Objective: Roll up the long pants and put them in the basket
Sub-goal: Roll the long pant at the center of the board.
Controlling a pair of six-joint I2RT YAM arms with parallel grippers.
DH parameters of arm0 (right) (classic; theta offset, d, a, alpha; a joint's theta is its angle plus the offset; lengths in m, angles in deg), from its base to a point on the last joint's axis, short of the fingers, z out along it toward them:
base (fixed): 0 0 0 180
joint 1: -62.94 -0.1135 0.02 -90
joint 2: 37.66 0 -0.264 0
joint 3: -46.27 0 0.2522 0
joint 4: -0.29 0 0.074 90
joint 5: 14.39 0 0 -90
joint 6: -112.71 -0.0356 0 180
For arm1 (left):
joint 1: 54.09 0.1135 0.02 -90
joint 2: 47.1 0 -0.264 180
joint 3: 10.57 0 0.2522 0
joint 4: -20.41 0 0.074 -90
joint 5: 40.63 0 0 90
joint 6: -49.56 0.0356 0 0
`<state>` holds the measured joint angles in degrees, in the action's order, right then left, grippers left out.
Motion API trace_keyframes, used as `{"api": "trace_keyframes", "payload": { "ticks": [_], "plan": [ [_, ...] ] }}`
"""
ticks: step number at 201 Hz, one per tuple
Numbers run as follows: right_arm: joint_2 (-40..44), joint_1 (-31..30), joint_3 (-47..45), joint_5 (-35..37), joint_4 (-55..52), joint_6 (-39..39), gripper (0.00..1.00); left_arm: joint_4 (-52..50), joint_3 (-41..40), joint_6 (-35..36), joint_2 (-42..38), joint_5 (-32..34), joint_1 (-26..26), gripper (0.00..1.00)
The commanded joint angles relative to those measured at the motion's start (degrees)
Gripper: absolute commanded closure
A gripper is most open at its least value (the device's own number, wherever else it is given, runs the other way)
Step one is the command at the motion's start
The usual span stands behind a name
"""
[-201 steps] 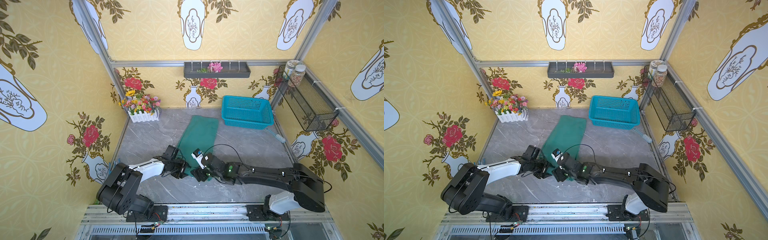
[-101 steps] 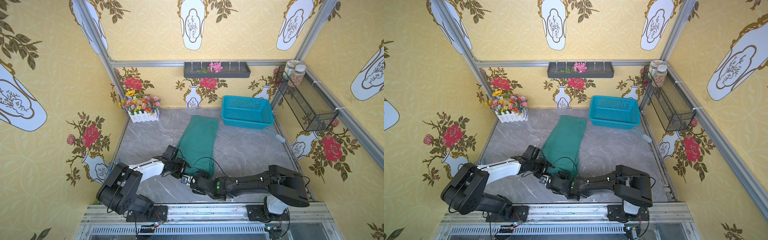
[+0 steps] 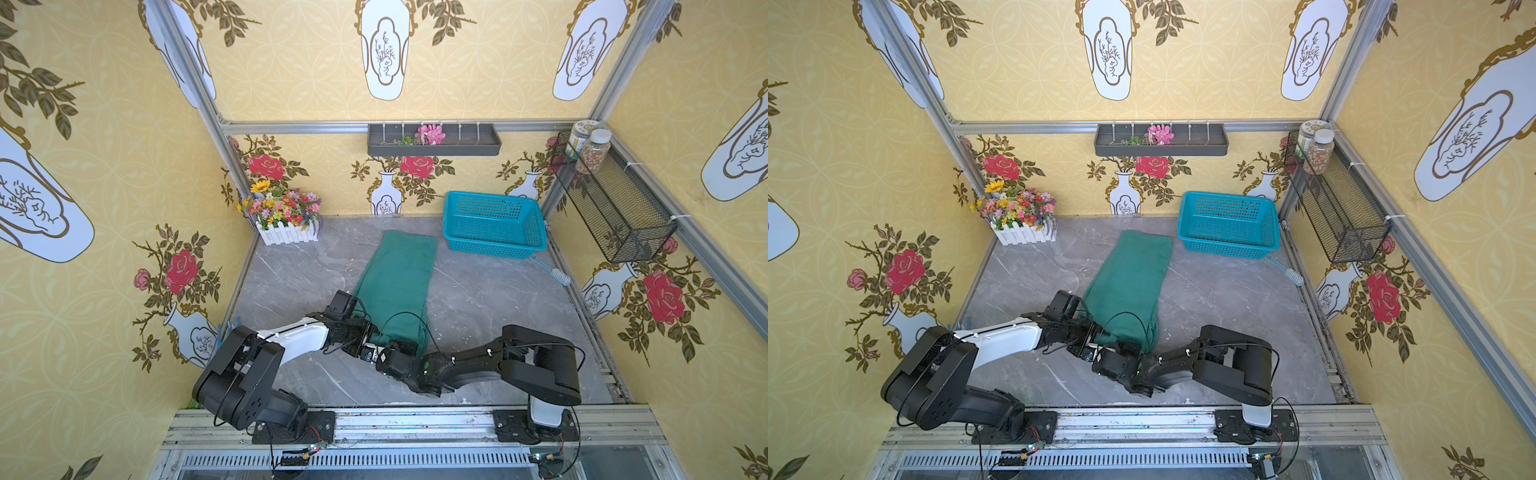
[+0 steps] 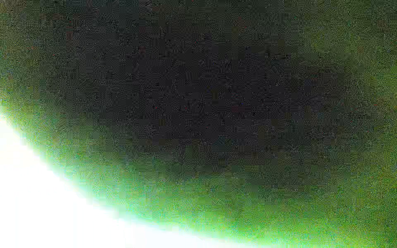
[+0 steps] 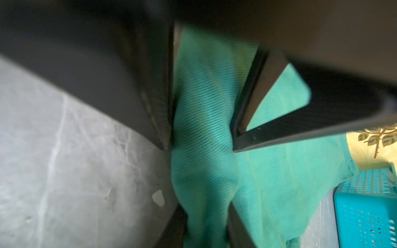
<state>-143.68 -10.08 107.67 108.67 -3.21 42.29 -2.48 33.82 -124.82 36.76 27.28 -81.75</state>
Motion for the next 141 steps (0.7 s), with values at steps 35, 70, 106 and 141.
{"api": "trace_keyframes", "payload": {
  "ticks": [35,70,106,141],
  "plan": [
    [2.31,2.56,0.27,-14.81,-9.13,-7.83,0.99,-18.34,-0.24,-2.58,-6.79,14.92,-0.11,0.36],
    [3.6,8.37,2.13,-34.37,-14.07,-14.54,1.0,-19.03,2.17,-0.63,-15.97,21.59,-0.11,0.17],
    [3.34,14.71,3.76,-49.23,-15.29,-20.45,1.0,-18.24,-0.43,0.23,-24.76,22.03,-0.11,0.13],
    [3.41,20.49,3.76,-61.61,-11.72,-26.67,1.0,-14.79,-5.75,2.23,-32.34,19.1,-0.28,0.12]
  ]
}}
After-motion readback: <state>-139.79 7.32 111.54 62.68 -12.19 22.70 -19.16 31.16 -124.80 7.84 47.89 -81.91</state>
